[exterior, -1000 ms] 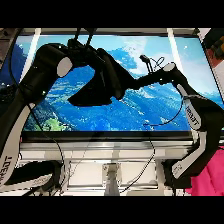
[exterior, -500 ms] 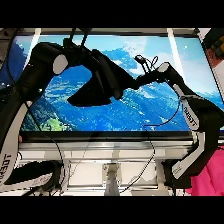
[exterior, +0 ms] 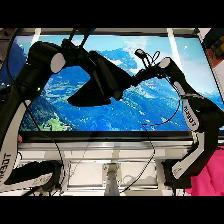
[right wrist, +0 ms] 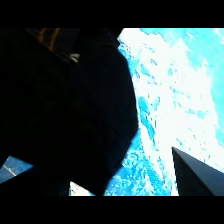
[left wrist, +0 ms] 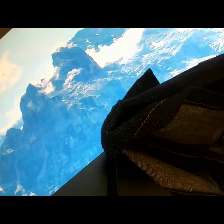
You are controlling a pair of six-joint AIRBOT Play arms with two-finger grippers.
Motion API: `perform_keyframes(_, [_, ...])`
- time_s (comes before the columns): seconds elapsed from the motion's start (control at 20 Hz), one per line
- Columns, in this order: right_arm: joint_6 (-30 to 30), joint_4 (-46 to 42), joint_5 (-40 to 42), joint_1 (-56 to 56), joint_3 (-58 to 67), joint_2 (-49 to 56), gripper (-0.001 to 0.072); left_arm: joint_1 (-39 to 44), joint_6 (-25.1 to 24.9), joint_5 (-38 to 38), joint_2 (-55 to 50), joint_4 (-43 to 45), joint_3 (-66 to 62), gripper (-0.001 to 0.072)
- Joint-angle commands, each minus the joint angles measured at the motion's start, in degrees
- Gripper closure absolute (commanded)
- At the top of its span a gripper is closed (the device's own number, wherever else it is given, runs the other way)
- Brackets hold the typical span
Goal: Fold the clothes and pants, and hang the long-sleeved shirts on hangers.
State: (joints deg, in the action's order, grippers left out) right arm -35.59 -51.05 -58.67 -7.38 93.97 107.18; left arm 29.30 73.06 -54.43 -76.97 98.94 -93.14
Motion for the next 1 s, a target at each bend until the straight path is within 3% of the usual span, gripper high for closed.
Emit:
perform_keyframes(0.0, [3.23,-0.52,2.99,-2.29,0.28,0.02,0.0056,-0.11,-0.48,-0.02,0.02,-0.04,0.02,0.0696])
perform_keyframes(0.05, [3.23,-0.83,3.48,-2.91,0.31,0.04,0.0171,-0.11,-0.48,-0.02,0.02,-0.04,0.02,0.0696])
perform_keyframes(0.1, [3.21,-1.64,3.19,-3.41,0.28,0.02,0.0467,-0.13,-0.46,-0.02,0.02,-0.02,0.00,0.0696])
perform_keyframes(0.15, [2.95,-2.10,2.36,-3.50,0.31,0.02,0.0675,-0.24,-0.46,-0.02,0.02,0.00,0.02,0.0696])
perform_keyframes(0.25, [-2.84,-2.21,0.59,-3.08,0.31,-0.09,0.0692,-0.85,1.09,0.48,-0.04,-0.15,0.02,0.0696])
perform_keyframes(0.35, [-14.75,-2.71,1.73,-1.36,0.66,-0.52,0.0693,-2.71,7.21,3.93,-0.31,-0.22,0.02,0.0696])
perform_keyframes(0.5, [-29.14,-0.50,4.48,1.03,6.93,-0.57,0.0693,-6.71,15.72,18.10,-2.34,-1.11,0.02,0.0697])
perform_keyframes(0.7, [-30.77,5.66,19.69,0.11,21.22,-0.57,0.0693,-8.44,15.69,44.81,-6.10,-1.57,-0.04,0.0698])
perform_keyframes(0.9, [-30.73,5.79,47.87,-4.44,26.71,-0.92,0.0691,-9.14,15.69,75.01,-9.35,-1.53,-0.15,0.0697])
perform_keyframes(0.95, [-30.27,5.70,53.07,-5.55,26.64,-0.92,0.0691,-9.49,15.67,79.10,-9.84,-1.51,-0.17,0.0697])
